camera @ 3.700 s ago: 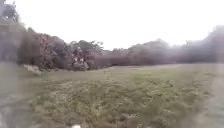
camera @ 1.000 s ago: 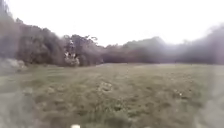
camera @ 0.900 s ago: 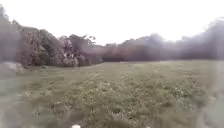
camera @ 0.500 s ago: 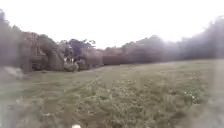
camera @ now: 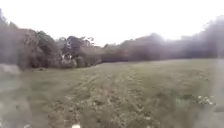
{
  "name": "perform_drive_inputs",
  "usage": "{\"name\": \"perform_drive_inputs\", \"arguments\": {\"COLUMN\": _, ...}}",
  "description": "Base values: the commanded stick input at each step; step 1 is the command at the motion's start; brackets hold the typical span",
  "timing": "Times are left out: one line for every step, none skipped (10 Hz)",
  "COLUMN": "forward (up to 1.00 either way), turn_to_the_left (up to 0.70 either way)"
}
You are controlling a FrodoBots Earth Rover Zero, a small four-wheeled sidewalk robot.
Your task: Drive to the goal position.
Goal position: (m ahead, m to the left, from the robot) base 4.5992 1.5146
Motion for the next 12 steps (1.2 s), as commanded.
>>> {"name": "perform_drive_inputs", "arguments": {"forward": 0.70, "turn_to_the_left": 0.00}}
{"name": "perform_drive_inputs", "arguments": {"forward": 0.70, "turn_to_the_left": 0.01}}
{"name": "perform_drive_inputs", "arguments": {"forward": 0.70, "turn_to_the_left": 0.01}}
{"name": "perform_drive_inputs", "arguments": {"forward": 0.70, "turn_to_the_left": 0.01}}
{"name": "perform_drive_inputs", "arguments": {"forward": 0.70, "turn_to_the_left": 0.02}}
{"name": "perform_drive_inputs", "arguments": {"forward": 0.70, "turn_to_the_left": 0.02}}
{"name": "perform_drive_inputs", "arguments": {"forward": 0.70, "turn_to_the_left": 0.01}}
{"name": "perform_drive_inputs", "arguments": {"forward": 0.70, "turn_to_the_left": 0.00}}
{"name": "perform_drive_inputs", "arguments": {"forward": 0.70, "turn_to_the_left": 0.00}}
{"name": "perform_drive_inputs", "arguments": {"forward": 0.70, "turn_to_the_left": 0.00}}
{"name": "perform_drive_inputs", "arguments": {"forward": 0.70, "turn_to_the_left": 0.00}}
{"name": "perform_drive_inputs", "arguments": {"forward": 0.70, "turn_to_the_left": 0.00}}
